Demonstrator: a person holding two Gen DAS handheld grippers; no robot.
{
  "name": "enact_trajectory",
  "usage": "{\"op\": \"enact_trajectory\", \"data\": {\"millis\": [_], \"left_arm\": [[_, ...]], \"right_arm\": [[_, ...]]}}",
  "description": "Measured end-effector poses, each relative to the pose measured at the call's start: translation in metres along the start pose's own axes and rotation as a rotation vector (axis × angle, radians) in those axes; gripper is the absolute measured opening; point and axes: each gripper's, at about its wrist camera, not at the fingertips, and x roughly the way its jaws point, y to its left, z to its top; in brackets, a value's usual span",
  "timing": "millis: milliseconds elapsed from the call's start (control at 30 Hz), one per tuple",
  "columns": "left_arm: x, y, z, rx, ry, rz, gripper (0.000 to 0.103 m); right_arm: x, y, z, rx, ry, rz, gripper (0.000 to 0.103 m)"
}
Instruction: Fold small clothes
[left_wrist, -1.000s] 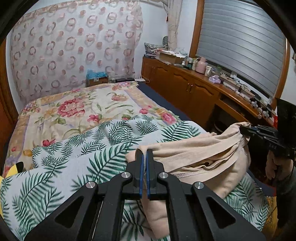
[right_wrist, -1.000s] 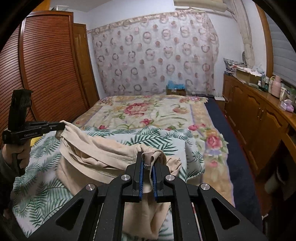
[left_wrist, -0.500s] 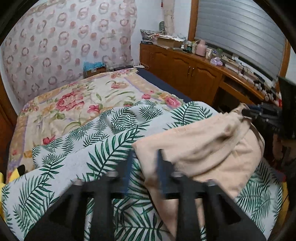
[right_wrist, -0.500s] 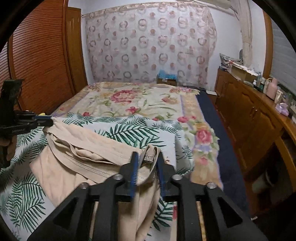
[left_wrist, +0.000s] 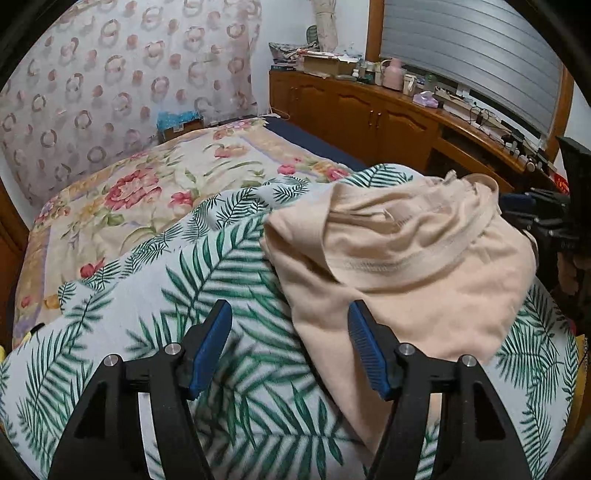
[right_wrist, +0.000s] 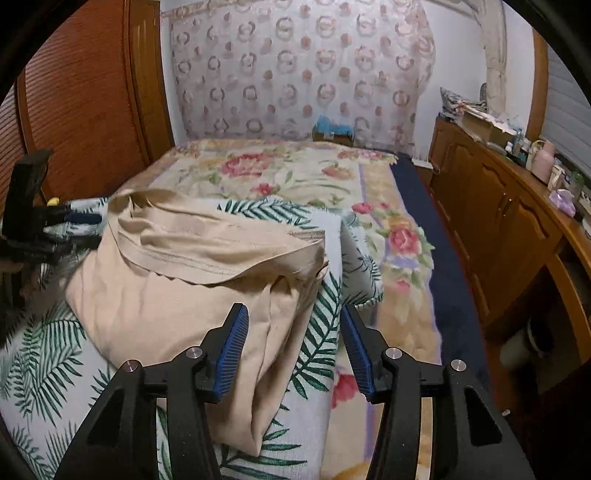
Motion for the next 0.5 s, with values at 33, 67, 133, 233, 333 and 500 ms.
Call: {"op": "enact_trajectory", "data": {"millis": [33,67,133,233,333,500], "left_arm": [[0.003,0.001,0.003,0.001,0.000,0.004,0.067],[0.006,0.003,0.007,0.000,-0.002,0.005,0.067],[0.013,0.007,0.013,-0.010,-0.006,-0.005,0.067],[0.021,0.015,0.021,-0.038,-0.010,0.005,0.067],[0.023,0.022,0.029,-0.070,-0.027,-0.008,0.067],[0.026,0.028,0.031,-0.086,-0.046,0.042,0.067]], "right_arm": [[0.002,0.000,0.003,-0.003,0.002,0.005,0.053],[0.004,-0.002,0.007,-0.003,0.004,0.011,0.053],[0.009,-0.005,0.017,-0.004,0.001,0.027,0.053],[0.015,-0.009,0.028,-0.004,-0.010,0.062,0.052],[0.020,-0.014,0.038,-0.003,-0.028,0.111,0.039],[0.024,-0.031,0.048,0.033,-0.066,0.151,0.006]]}}
